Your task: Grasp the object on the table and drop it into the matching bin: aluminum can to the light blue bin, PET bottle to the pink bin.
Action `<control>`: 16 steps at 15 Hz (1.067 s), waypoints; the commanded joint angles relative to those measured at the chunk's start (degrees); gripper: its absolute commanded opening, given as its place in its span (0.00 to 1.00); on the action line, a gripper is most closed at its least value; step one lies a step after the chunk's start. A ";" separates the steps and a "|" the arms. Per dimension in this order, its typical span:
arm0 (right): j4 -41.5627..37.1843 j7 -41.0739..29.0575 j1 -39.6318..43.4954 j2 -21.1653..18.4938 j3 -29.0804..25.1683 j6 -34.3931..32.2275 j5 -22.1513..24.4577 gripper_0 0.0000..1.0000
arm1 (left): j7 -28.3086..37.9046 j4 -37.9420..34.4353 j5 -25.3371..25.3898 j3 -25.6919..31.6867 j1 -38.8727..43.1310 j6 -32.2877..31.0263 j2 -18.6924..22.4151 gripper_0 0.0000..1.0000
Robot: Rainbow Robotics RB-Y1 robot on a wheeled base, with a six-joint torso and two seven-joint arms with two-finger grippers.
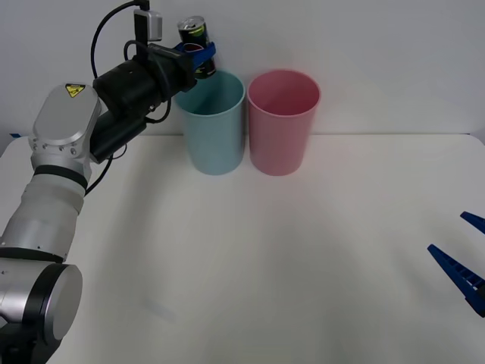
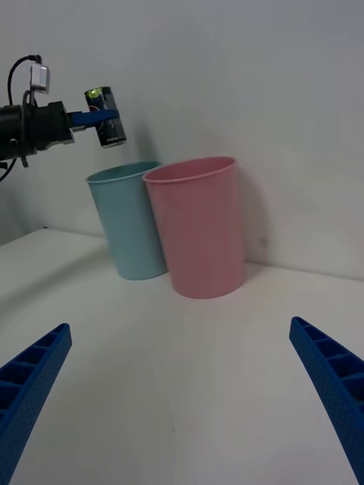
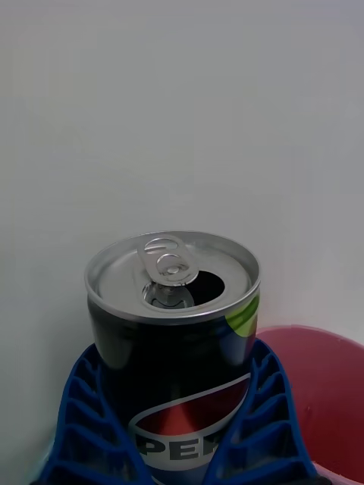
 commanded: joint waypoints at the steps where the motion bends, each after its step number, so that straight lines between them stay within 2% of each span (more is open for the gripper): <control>1: 0.00 0.00 0.00 0.00 0.00 0.00 0.00 1.00 | -0.08 0.00 0.00 -0.17 0.00 0.37 -0.10 0.00; 2: 0.00 0.00 0.00 0.00 0.00 0.00 0.00 1.00 | -0.08 0.00 0.09 -0.08 0.00 0.37 -0.01 0.06; 3: 0.00 0.00 0.00 0.00 0.00 0.00 0.00 1.00 | 0.01 0.00 0.26 -0.08 0.00 0.54 -0.01 0.42; 4: 0.00 0.00 0.00 0.00 0.00 0.00 0.00 1.00 | -0.08 0.00 0.35 -0.08 0.00 0.72 -0.01 1.00; 8: 0.00 0.00 0.00 0.00 0.00 0.00 0.00 1.00 | -0.08 0.00 0.88 -0.08 0.17 0.63 -0.01 1.00; 12: 0.00 0.00 0.00 0.00 0.00 0.00 0.00 1.00 | -0.43 -0.53 3.87 -0.08 1.75 -0.34 0.60 1.00; 16: 0.00 0.00 0.00 0.00 0.00 0.00 0.00 1.00 | -0.52 -7.74 8.35 -0.08 8.43 -0.95 2.45 1.00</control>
